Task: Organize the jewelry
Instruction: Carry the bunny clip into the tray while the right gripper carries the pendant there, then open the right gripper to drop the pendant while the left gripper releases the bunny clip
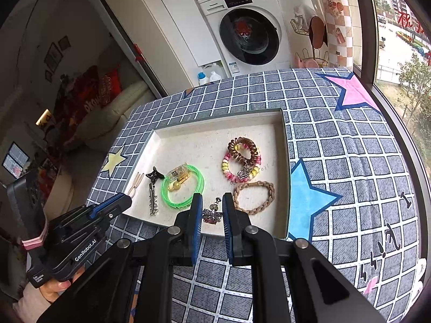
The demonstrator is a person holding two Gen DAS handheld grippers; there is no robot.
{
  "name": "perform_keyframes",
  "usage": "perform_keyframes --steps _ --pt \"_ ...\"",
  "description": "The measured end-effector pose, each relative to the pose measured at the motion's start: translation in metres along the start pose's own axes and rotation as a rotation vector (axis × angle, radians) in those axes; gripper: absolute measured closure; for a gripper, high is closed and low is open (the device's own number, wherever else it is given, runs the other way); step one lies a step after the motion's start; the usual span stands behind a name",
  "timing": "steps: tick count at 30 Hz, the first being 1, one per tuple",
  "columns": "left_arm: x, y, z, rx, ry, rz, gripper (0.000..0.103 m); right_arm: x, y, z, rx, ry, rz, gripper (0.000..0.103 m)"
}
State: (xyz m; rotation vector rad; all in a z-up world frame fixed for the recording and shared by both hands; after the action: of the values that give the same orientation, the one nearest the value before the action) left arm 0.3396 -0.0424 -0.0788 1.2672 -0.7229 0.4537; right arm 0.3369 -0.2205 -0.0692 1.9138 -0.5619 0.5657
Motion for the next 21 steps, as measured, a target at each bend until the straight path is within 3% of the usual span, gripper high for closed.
perform_keyframes --steps 9,21 --pt "0.01 -0.041 -0.012 0.07 -0.003 -0.023 0.082 0.015 -0.042 0.019 -0.055 -0.008 -0.033 0.087" --pt "0.0 -0.068 -0.015 0.127 -0.055 -0.046 0.082 -0.001 -0.075 0.042 -0.103 -0.04 -0.083 0.087"
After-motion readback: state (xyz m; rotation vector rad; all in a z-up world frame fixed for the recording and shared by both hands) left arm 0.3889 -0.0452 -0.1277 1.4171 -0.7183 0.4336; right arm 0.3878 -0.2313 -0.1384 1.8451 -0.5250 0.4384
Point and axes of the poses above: each gripper's, at about its wrist camera, not at the fingertips, and y roughly against the way its jaws point, z to its right, x to its top, the point moved 8 cm from there along -y, roughly the way its jaws point, and after that the axes turned 3 degrees about z, right-handed, at the moved point
